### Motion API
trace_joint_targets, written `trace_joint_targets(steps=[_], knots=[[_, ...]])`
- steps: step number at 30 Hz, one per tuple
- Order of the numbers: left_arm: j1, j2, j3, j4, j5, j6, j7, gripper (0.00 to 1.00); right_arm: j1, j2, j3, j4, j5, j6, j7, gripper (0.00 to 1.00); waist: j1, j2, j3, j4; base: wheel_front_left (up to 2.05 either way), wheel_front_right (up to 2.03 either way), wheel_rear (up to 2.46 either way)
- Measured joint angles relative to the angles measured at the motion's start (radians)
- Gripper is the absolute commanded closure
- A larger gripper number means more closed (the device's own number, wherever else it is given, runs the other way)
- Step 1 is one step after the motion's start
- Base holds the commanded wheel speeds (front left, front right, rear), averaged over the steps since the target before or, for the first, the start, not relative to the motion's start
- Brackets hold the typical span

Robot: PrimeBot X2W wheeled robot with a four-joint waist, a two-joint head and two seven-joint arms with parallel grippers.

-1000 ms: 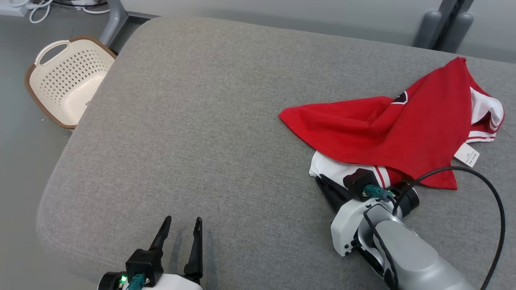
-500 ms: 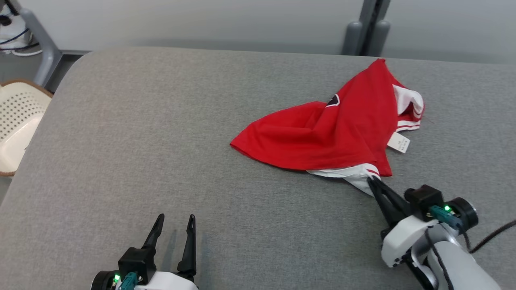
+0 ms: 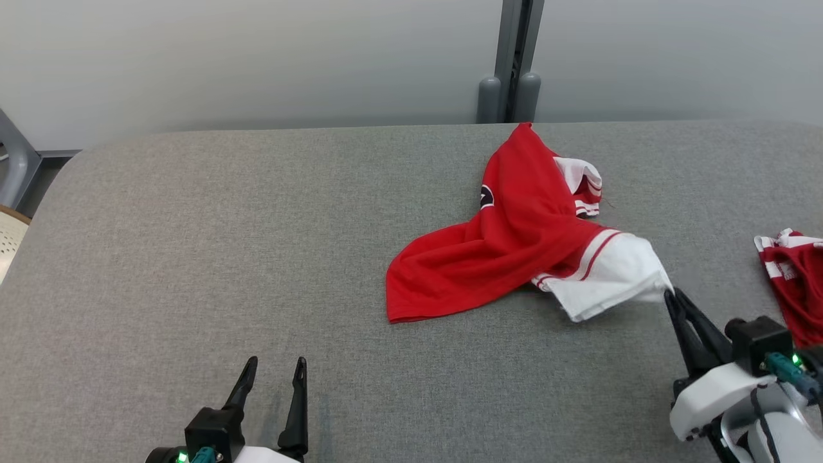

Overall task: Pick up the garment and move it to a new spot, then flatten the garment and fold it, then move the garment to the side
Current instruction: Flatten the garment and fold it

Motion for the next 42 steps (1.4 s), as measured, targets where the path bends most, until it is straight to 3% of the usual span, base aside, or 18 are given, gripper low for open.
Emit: trace_joint_targets(steps=[4, 17, 23, 29, 37, 42], knots=[[0.008, 0.000, 0.004, 0.002, 0.004, -0.007, 0.000, 0.00, 0.038, 0.035, -0.019, 0.023, 0.008, 0.000, 0.000, 0.00, 0.0000, 0.0000, -0.002, 0.007, 0.00, 0.00, 0.00], [0.007, 0.001, 0.009, -0.006, 0.021, -0.016, 0.000, 0.00, 0.063, 0.134, -0.055, -0.087, 0.005, 0.000, 0.000, 0.00, 0.0000, 0.0000, 0.001, -0.002, 0.00, 0.00, 0.00], [-0.040, 0.001, -0.034, -0.003, 0.020, -0.028, 0.000, 0.00, 0.059, 0.145, -0.053, -0.124, 0.005, 0.000, 0.000, 0.00, 0.0000, 0.0000, 0.022, -0.044, 0.00, 0.00, 0.00], [-0.198, -0.001, -0.128, 0.084, -0.004, -0.043, 0.000, 0.00, 0.036, 0.146, -0.047, -0.144, -0.001, 0.000, 0.000, 0.00, 0.0000, 0.0000, 0.078, -0.114, 0.00, 0.00, 0.00], [-0.296, 0.000, -0.123, 0.269, -0.063, 0.005, 0.000, 0.00, 0.022, 0.149, -0.056, -0.147, -0.002, 0.000, 0.000, 0.00, 0.0001, 0.0000, 0.127, -0.206, 0.00, 0.00, 0.00], [-0.308, -0.001, -0.109, 0.320, -0.069, 0.010, 0.000, 0.00, 0.022, 0.153, -0.058, -0.147, -0.003, 0.000, 0.000, 0.00, 0.0001, 0.0000, 0.142, -0.233, 0.00, 0.00, 0.00]])
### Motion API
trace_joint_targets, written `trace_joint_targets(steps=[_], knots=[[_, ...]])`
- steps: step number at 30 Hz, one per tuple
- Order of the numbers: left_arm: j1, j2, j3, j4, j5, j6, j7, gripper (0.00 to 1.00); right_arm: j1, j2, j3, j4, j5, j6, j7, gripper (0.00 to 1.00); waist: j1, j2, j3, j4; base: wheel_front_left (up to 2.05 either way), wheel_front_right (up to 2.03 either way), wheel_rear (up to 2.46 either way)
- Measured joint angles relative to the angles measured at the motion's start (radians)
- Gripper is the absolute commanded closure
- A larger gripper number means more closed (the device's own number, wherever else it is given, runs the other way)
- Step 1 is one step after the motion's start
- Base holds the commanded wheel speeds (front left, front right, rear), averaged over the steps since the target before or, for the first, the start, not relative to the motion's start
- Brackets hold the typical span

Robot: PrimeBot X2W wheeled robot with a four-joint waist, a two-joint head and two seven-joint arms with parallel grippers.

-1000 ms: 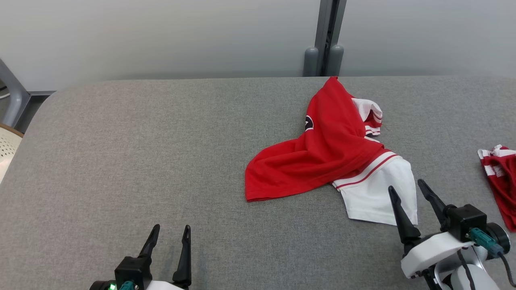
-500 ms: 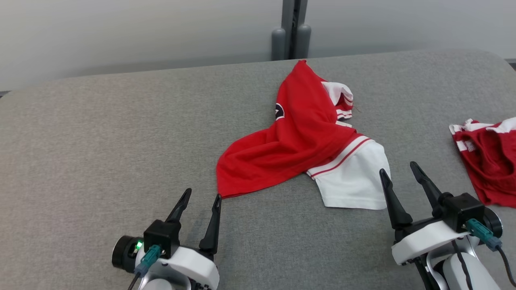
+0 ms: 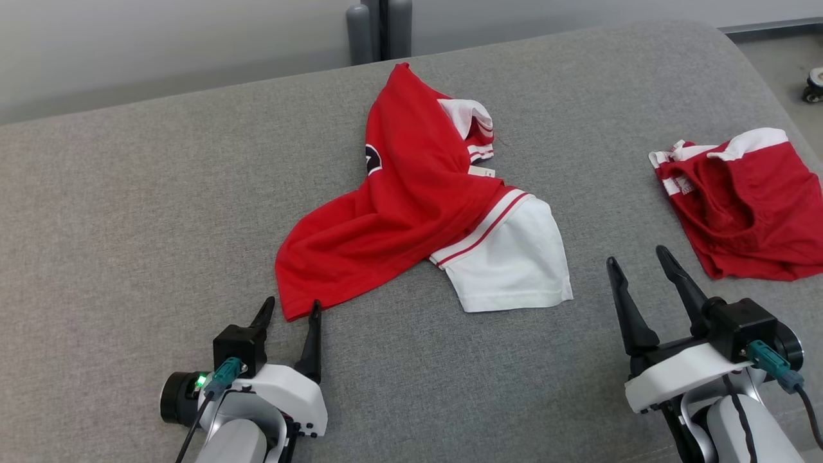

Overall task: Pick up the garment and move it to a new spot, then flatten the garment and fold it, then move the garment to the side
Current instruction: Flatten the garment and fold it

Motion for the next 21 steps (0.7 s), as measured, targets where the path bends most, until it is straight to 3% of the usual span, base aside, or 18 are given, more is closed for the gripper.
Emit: trace_joint_targets(steps=[3, 4, 6, 14, 21], knots=[[-0.002, 0.000, 0.009, 0.011, 0.000, 0.001, 0.000, 0.00, 0.000, 0.002, -0.001, -0.001, 0.000, 0.000, 0.000, 0.00, -0.0001, 0.0000, 0.008, -0.007, 0.00, 0.00, 0.00], [-0.003, 0.000, 0.010, 0.014, 0.000, 0.001, 0.000, 0.07, 0.000, 0.002, -0.001, -0.001, 0.000, 0.000, 0.000, 0.00, 0.0000, 0.0000, 0.010, -0.008, 0.00, 0.00, 0.00], [-0.005, 0.000, 0.012, 0.019, 0.001, 0.002, 0.000, 1.00, -0.003, 0.003, -0.001, -0.002, -0.002, 0.000, 0.000, 0.00, -0.0001, 0.0000, 0.016, -0.008, 0.00, 0.00, 0.00], [-0.012, 0.000, 0.019, -0.001, 0.011, -0.006, 0.000, 1.00, -0.005, 0.007, -0.007, 0.009, -0.008, 0.000, 0.000, 0.00, 0.0000, 0.0000, 0.011, 0.011, 0.00, 0.00, 0.00], [-0.040, 0.007, 0.115, -0.218, 0.091, -0.018, 0.000, 1.00, 0.000, 0.012, -0.018, 0.024, -0.007, 0.000, 0.000, 0.00, -0.0001, 0.0000, -0.004, 0.049, 0.00, 0.00, 0.00]])
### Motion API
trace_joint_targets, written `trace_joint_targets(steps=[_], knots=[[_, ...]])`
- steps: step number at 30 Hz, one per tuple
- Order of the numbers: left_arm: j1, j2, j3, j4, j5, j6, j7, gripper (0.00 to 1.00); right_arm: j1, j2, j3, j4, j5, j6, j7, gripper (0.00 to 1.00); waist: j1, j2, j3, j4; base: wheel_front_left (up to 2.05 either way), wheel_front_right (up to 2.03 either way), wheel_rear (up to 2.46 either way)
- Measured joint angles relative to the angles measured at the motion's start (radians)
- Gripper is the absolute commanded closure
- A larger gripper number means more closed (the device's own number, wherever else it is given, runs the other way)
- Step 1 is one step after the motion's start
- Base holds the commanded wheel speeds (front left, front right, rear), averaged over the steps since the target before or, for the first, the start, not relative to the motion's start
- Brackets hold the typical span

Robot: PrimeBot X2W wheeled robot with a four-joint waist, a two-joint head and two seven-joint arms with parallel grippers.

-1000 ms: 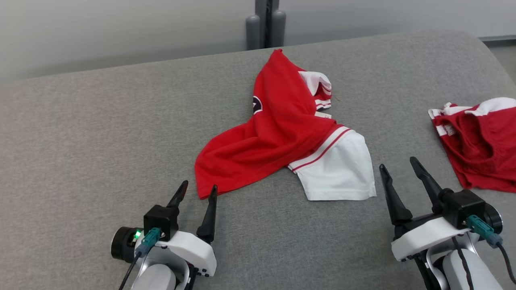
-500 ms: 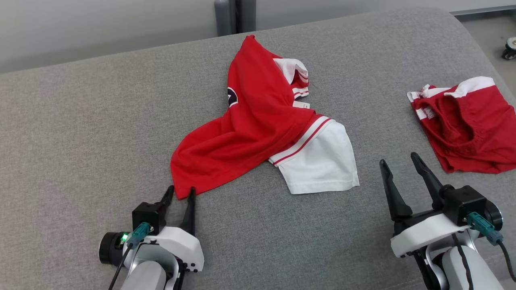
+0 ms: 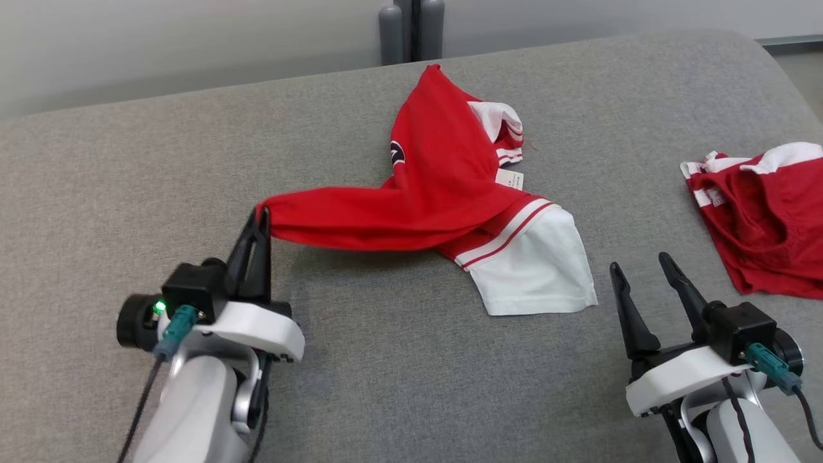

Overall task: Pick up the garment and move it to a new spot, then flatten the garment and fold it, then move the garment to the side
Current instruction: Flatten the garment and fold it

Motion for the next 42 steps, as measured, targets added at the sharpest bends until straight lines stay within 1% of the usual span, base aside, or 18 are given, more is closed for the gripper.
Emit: trace_joint_targets(steps=[3, 7, 10, 16, 19, 20, 21, 22, 24, 26, 29, 33, 37, 39, 42], knots=[[-0.034, 0.029, 0.044, -0.054, 0.033, -0.016, 0.000, 1.00, 0.006, 0.007, 0.002, 0.007, 0.001, 0.000, 0.000, 0.00, 0.0000, 0.0000, -0.008, 0.017, 0.00, 0.00, 0.00], [-0.093, 0.094, 0.102, -0.084, 0.062, -0.036, 0.000, 1.00, 0.007, 0.015, 0.003, 0.015, 0.005, 0.000, 0.000, 0.00, 0.0000, 0.0000, -0.016, 0.030, 0.00, 0.00, 0.00], [-0.141, 0.153, 0.135, -0.070, 0.074, -0.057, 0.000, 1.00, 0.007, 0.019, 0.009, 0.019, 0.008, 0.000, 0.000, 0.00, 0.0000, 0.0000, -0.016, 0.030, 0.00, 0.00, 0.00], [-0.242, 0.259, 0.170, 0.084, 0.095, -0.088, 0.000, 1.00, 0.006, 0.020, 0.017, 0.022, 0.011, 0.000, 0.000, 0.00, 0.0000, 0.0000, -0.001, 0.019, 0.00, 0.00, 0.00], [-0.286, 0.284, 0.172, 0.168, 0.104, -0.088, 0.000, 1.00, 0.003, 0.017, 0.022, 0.022, 0.011, 0.000, 0.000, 0.00, 0.0000, 0.0000, 0.012, 0.009, 0.00, 0.00, 0.00], [-0.299, 0.289, 0.172, 0.198, 0.108, -0.086, 0.000, 0.97, 0.000, 0.017, 0.023, 0.023, 0.011, 0.000, 0.000, 0.00, 0.0000, 0.0000, 0.016, 0.006, 0.00, 0.00, 0.00], [-0.307, 0.291, 0.171, 0.232, 0.113, -0.082, 0.000, 0.82, -0.002, 0.017, 0.023, 0.023, 0.011, 0.000, 0.000, 0.00, 0.0001, 0.0000, 0.019, 0.003, 0.00, 0.00, 0.00], [-0.312, 0.293, 0.171, 0.266, 0.114, -0.077, -0.001, 0.00, -0.004, 0.016, 0.026, 0.023, 0.011, 0.000, 0.000, 0.00, 0.0000, 0.0000, 0.022, 0.000, 0.00, 0.00, 0.00], [-0.317, 0.290, 0.171, 0.292, 0.115, -0.066, 0.000, 0.00, -0.007, 0.016, 0.027, 0.025, 0.011, 0.000, 0.000, 0.00, 0.0000, 0.0000, 0.026, -0.006, 0.00, 0.00, 0.00], [-0.332, 0.279, 0.166, 0.289, 0.121, -0.055, 0.000, 0.00, -0.009, 0.015, 0.024, 0.027, 0.012, 0.000, 0.000, 0.00, 0.0000, 0.0000, 0.026, -0.009, 0.00, 0.00, 0.00], [-0.329, 0.246, 0.135, 0.264, 0.139, -0.054, 0.000, 0.00, -0.009, 0.013, 0.021, 0.028, 0.014, 0.000, 0.000, 0.00, 0.0000, 0.0000, 0.020, -0.008, 0.00, 0.00, 0.00], [-0.309, 0.148, 0.059, 0.244, 0.150, -0.087, 0.000, 0.00, -0.008, 0.016, 0.017, 0.028, 0.011, 0.000, 0.000, 0.00, 0.0000, 0.0000, 0.010, -0.001, 0.00, 0.00, 0.00], [-0.286, 0.041, -0.036, 0.267, 0.162, -0.129, -0.001, 0.00, -0.008, 0.020, 0.019, 0.029, 0.010, 0.000, 0.000, 0.00, 0.0000, 0.0000, 0.006, 0.002, 0.00, 0.00, 0.00], [-0.280, 0.012, -0.087, 0.298, 0.160, -0.146, -0.001, 0.00, -0.008, 0.021, 0.024, 0.031, 0.010, 0.000, 0.000, 0.00, 0.0000, 0.0000, 0.006, -0.001, 0.00, 0.00, 0.00], [-0.279, -0.003, -0.168, 0.329, 0.150, -0.158, -0.001, 0.00, -0.009, 0.023, 0.030, 0.032, 0.010, 0.000, 0.000, 0.00, 0.0000, 0.0000, 0.005, -0.008, 0.00, 0.00, 0.00]])
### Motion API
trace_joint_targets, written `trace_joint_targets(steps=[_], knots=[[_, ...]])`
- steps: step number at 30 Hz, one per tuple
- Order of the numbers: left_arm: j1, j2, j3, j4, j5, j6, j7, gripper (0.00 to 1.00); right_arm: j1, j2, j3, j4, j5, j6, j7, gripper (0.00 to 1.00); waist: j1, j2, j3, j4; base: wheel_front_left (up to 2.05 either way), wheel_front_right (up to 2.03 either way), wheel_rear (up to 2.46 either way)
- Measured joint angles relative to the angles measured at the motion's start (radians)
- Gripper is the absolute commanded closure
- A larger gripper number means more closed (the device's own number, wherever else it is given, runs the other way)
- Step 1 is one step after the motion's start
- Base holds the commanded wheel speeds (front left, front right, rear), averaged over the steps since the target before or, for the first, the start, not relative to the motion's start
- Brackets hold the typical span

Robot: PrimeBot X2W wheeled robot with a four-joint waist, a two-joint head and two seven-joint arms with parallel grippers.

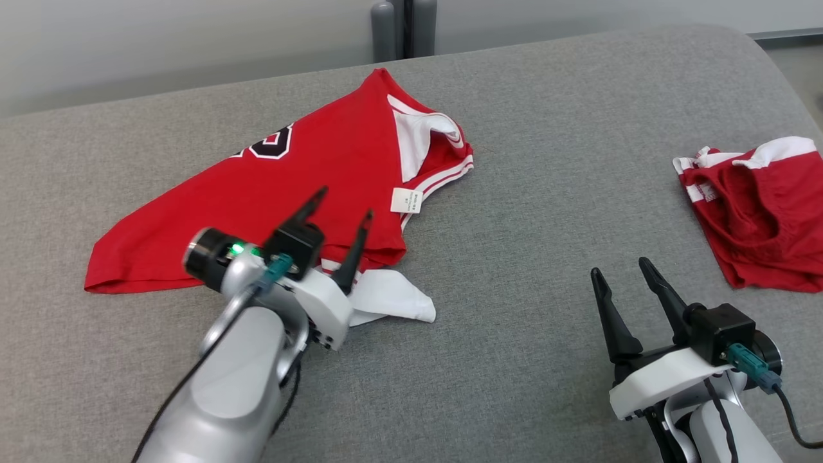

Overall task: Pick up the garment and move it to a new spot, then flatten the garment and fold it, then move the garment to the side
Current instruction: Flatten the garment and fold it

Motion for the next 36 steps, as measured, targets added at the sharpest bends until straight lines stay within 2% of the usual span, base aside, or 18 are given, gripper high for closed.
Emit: trace_joint_targets(steps=[4, 11, 12, 18, 24, 25, 26, 27, 28, 29, 30, 31, 36], knots=[[-0.001, -0.002, -0.157, 0.006, -0.085, -0.007, 0.027, 0.00, 0.000, 0.000, 0.004, 0.005, 0.004, 0.000, 0.000, 0.00, 0.0000, 0.0000, 0.000, -0.013, 0.00, 0.00, 0.00], [-0.040, -0.004, -0.350, 0.004, -0.177, 0.084, 0.101, 0.00, 0.001, 0.005, 0.003, 0.008, 0.006, 0.000, 0.000, 0.00, 0.0000, 0.0000, 0.004, -0.030, 0.00, 0.00, 0.00], [-0.052, -0.003, -0.384, 0.020, -0.187, 0.111, 0.123, 0.00, 0.001, 0.007, 0.001, 0.008, 0.006, 0.000, 0.000, 0.00, 0.0000, 0.0000, 0.005, -0.032, 0.00, 0.00, 0.00], [-0.086, -0.003, -0.441, 0.069, -0.205, 0.168, 0.162, 0.00, 0.001, 0.010, -0.003, 0.011, 0.006, 0.000, 0.000, 0.00, 0.0000, 0.0000, 0.006, -0.033, 0.00, 0.00, 0.00], [-0.105, -0.003, -0.493, 0.110, -0.235, 0.179, 0.199, 0.02, 0.005, 0.013, -0.009, 0.014, 0.003, 0.000, 0.000, 0.00, 0.0000, 0.0000, -0.001, -0.027, 0.00, 0.00, 0.00], [-0.106, -0.003, -0.501, 0.111, -0.242, 0.180, 0.199, 0.09, 0.006, 0.013, -0.009, 0.015, 0.003, 0.000, 0.000, 0.00, 0.0000, 0.0000, -0.003, -0.025, 0.00, 0.00, 0.00], [-0.108, -0.003, -0.508, 0.112, -0.246, 0.182, 0.200, 0.09, 0.006, 0.014, -0.009, 0.016, 0.002, 0.000, 0.000, 0.00, 0.0000, 0.0000, -0.005, -0.024, 0.00, 0.00, 0.00], [-0.109, -0.003, -0.515, 0.114, -0.252, 0.185, 0.202, 0.19, 0.007, 0.014, -0.008, 0.017, 0.002, 0.000, 0.000, 0.00, 0.0000, 0.0000, -0.007, -0.023, 0.00, 0.00, 0.00], [-0.109, -0.003, -0.521, 0.115, -0.256, 0.185, 0.202, 0.46, 0.008, 0.015, -0.007, 0.019, 0.002, 0.000, 0.000, 0.00, 0.0000, 0.0000, -0.009, -0.022, 0.00, 0.00, 0.00], [-0.109, -0.003, -0.527, 0.116, -0.262, 0.185, 0.202, 0.59, 0.008, 0.015, -0.006, 0.020, 0.002, 0.000, 0.000, 0.00, 0.0000, 0.0000, -0.010, -0.022, 0.00, 0.00, 0.00], [-0.110, -0.003, -0.534, 0.117, -0.267, 0.187, 0.202, 0.86, 0.008, 0.015, -0.005, 0.020, 0.002, 0.000, 0.000, 0.00, 0.0000, 0.0000, -0.012, -0.022, 0.00, 0.00, 0.00], [-0.110, -0.003, -0.539, 0.118, -0.272, 0.192, 0.202, 0.99, 0.008, 0.015, -0.004, 0.020, 0.002, 0.000, 0.000, 0.00, 0.0000, 0.0000, -0.013, -0.021, 0.00, 0.00, 0.00], [-0.115, -0.003, -0.556, 0.140, -0.297, 0.203, 0.201, 1.00, 0.009, 0.018, 0.000, 0.021, 0.001, 0.000, 0.000, 0.00, 0.0000, 0.0000, -0.015, -0.025, 0.00, 0.00, 0.00]])
